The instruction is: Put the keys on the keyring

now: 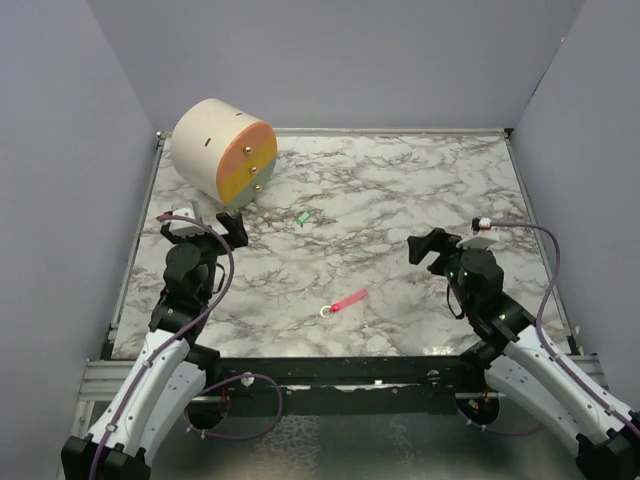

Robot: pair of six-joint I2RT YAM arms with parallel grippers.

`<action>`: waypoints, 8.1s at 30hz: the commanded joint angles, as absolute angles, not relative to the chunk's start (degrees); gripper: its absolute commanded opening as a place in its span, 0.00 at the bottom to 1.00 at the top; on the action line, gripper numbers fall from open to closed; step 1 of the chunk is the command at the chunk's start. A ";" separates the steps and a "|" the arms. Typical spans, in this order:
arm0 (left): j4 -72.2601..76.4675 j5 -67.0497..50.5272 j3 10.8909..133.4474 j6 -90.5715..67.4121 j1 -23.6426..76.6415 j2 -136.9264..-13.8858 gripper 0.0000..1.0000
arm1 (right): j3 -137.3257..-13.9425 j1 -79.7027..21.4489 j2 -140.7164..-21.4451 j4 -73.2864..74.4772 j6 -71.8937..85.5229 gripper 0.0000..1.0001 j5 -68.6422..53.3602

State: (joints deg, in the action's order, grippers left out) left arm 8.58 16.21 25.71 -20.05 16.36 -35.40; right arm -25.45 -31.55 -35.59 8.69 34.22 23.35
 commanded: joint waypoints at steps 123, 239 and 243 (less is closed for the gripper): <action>18.96 6.24 30.30 -24.91 43.74 -62.52 0.99 | -39.68 -34.94 -55.50 7.86 22.70 0.01 -8.53; 33.77 10.75 36.59 -1.44 56.51 -77.89 0.79 | -44.69 -34.85 -49.52 17.66 20.91 0.01 -5.28; 34.81 12.54 34.19 -2.86 56.47 -73.36 0.87 | -44.49 -34.91 -49.48 17.90 20.32 0.01 -4.47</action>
State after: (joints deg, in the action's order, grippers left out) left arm 31.53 9.63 36.29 -1.15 56.27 -78.56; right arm -43.07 -34.57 -50.43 16.78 21.12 -6.66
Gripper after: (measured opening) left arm 0.841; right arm 0.023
